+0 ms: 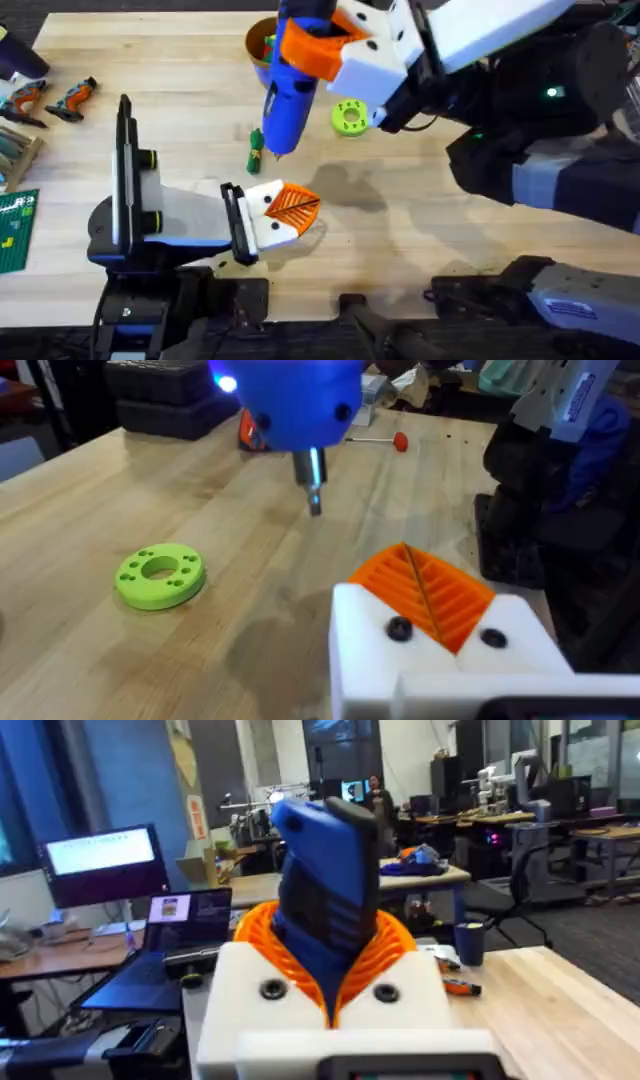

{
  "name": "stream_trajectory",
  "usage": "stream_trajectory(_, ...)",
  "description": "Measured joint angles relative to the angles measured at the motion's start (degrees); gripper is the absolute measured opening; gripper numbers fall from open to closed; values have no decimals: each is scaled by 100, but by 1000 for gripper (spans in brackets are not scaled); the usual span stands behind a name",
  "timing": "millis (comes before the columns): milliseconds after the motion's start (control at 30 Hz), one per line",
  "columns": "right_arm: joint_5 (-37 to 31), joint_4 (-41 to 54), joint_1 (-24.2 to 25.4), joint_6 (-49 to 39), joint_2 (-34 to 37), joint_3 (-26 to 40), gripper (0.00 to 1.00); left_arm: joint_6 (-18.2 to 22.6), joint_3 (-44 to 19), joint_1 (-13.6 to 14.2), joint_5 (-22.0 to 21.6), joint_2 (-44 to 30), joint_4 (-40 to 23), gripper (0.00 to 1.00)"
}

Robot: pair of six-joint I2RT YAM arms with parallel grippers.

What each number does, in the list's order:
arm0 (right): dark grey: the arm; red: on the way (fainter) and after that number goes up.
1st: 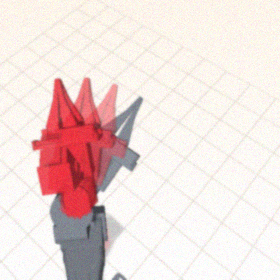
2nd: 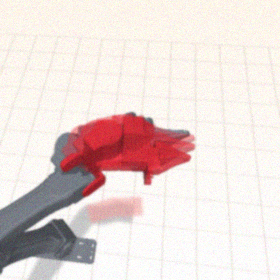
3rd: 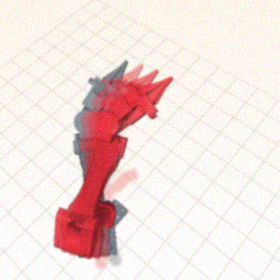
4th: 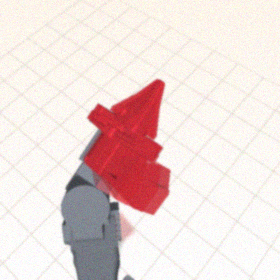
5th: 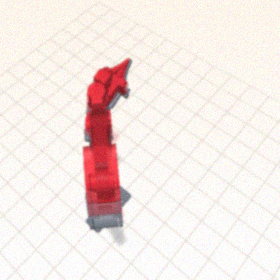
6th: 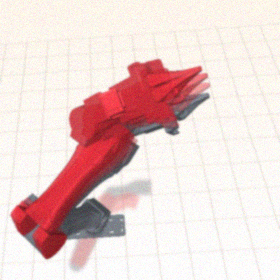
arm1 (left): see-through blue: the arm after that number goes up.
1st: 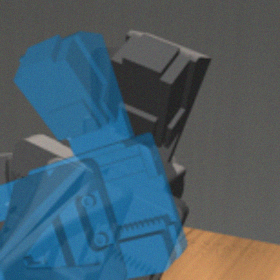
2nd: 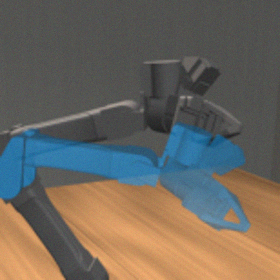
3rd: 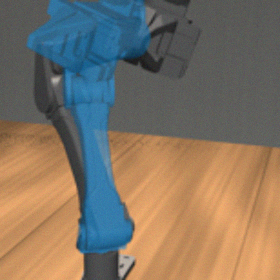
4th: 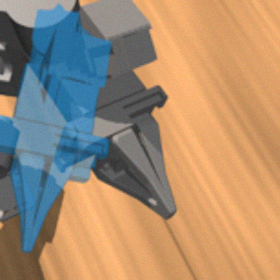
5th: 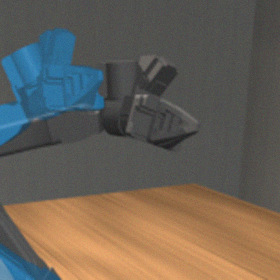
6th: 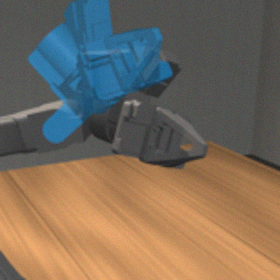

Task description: Pick up the gripper from the table and insert it into the empty holder that is missing its gripper. Then pick up a screw, insert it into the mounting hole, and use the screwdriver to tighten it. Finally, clean up the table by picking up the vegetable and placing it into the bucket.

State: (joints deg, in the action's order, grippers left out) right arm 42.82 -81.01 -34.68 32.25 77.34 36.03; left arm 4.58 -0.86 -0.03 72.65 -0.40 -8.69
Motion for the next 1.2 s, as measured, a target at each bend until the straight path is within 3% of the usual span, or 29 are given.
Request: stream_trajectory(1200,707,-15,-444,-227,40,-2,26,0,1,0,1,0,-1,14)
